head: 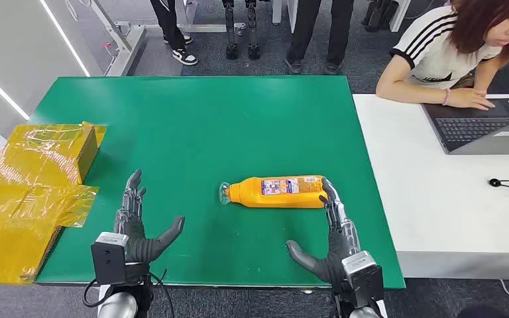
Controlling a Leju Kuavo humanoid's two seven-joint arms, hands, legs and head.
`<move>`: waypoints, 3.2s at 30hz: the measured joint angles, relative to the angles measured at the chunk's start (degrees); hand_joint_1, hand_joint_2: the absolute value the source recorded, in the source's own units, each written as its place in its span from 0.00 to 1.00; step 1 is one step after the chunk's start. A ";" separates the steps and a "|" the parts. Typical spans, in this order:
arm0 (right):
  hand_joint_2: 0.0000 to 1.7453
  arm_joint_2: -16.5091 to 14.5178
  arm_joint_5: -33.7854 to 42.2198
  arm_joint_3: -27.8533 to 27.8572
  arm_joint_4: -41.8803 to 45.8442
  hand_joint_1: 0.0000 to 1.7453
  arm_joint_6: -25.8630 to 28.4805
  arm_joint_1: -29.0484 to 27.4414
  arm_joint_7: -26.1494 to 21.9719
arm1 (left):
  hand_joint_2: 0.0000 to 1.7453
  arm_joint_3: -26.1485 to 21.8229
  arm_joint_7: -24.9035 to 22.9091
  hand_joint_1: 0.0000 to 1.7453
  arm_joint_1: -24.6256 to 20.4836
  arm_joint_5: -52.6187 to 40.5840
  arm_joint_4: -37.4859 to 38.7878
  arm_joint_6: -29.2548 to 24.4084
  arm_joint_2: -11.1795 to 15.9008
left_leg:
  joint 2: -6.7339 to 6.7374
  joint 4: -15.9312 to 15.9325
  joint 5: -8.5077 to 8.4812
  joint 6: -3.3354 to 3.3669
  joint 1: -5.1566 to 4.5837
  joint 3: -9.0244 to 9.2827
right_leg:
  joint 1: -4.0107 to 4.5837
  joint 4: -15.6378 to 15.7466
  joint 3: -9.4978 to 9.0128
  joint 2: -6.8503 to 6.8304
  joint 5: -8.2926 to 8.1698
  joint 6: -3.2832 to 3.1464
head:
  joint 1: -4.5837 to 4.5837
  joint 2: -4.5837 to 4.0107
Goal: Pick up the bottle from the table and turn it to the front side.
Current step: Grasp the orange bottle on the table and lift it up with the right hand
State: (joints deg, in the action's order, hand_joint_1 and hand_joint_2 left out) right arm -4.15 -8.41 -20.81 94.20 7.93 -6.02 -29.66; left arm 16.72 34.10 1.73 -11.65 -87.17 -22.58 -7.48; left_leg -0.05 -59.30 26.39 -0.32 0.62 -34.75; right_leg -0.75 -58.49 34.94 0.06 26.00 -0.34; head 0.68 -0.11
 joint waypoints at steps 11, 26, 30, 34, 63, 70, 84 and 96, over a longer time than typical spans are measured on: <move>1.00 0.00 0.01 0.01 0.00 0.00 0.21 0.00 0.00 | 1.00 0.00 0.15 0.00 -0.25 0.42 0.02 -0.04 0.06 | 0.00 0.00 0.00 0.00 0.00 0.00 | 0.00 0.00 0.00 0.00 0.00 0.00 | 0.00 0.00; 1.00 0.00 0.06 0.02 -0.02 0.00 0.20 0.40 -0.02 | 1.00 0.00 0.64 0.00 -1.05 1.08 0.58 -0.44 0.14 | 0.00 0.00 0.00 0.00 0.00 0.00 | 0.00 0.00 0.00 0.00 0.00 0.00 | 0.00 0.00; 1.00 0.01 0.18 0.02 -0.05 0.00 0.20 0.61 -0.03 | 1.00 0.00 0.69 0.00 -1.10 1.19 0.70 -0.50 0.15 | 0.00 0.00 0.00 0.00 0.00 0.00 | 0.00 0.00 0.00 0.00 0.00 0.00 | 0.00 0.00; 1.00 0.02 0.22 0.02 -0.07 0.00 0.20 0.68 -0.08 | 1.00 0.00 0.70 0.00 -1.10 1.20 0.70 -0.52 0.15 | 0.00 0.00 0.00 0.00 0.00 0.00 | 0.00 0.00 0.00 0.00 0.00 0.00 | 0.00 0.00; 1.00 4.60 -20.00 0.63 -8.92 0.00 7.68 10.39 7.46 | 1.00 1.85 1.27 0.00 -3.27 -0.07 3.72 0.75 -0.91 | 0.05 -0.04 -0.05 0.04 -0.01 0.04 | -0.01 0.00 -0.02 0.04 -0.08 -0.04 | 0.01 0.00; 1.00 6.29 -21.47 0.62 -14.72 0.00 7.44 16.47 8.95 | 1.00 2.47 1.29 0.00 -4.19 -0.04 5.21 0.92 -0.90 | 0.04 -0.05 -0.10 0.05 0.00 0.05 | 0.00 -0.02 -0.03 0.02 -0.09 -0.05 | 0.01 0.00; 1.00 6.99 -27.28 -9.18 -38.30 0.00 -15.62 37.81 19.54 | 1.00 4.49 1.15 0.00 -8.70 0.74 9.33 3.45 -0.95 | 0.03 -0.07 -0.26 0.04 0.00 0.03 | -0.01 -0.07 -0.03 0.04 -0.24 -0.03 | 0.00 0.00; 1.00 7.02 -27.68 -23.74 -57.28 0.00 -29.33 56.19 24.04 | 1.00 4.83 -1.11 0.00 -9.83 2.40 10.99 5.52 -1.42 | -0.03 -0.10 -0.31 0.04 -0.01 0.01 | -0.01 -0.06 -0.02 0.01 -0.25 -0.03 | 0.00 0.00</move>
State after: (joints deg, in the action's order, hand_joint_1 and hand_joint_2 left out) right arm 2.87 -36.09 -44.55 36.93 -21.40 50.17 -5.62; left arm 21.55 32.98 -8.10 -9.25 -76.17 -17.05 -8.90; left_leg -0.08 -59.39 26.08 -0.29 0.61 -34.74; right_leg -0.75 -58.55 34.92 0.06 25.75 -0.37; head 0.68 -0.11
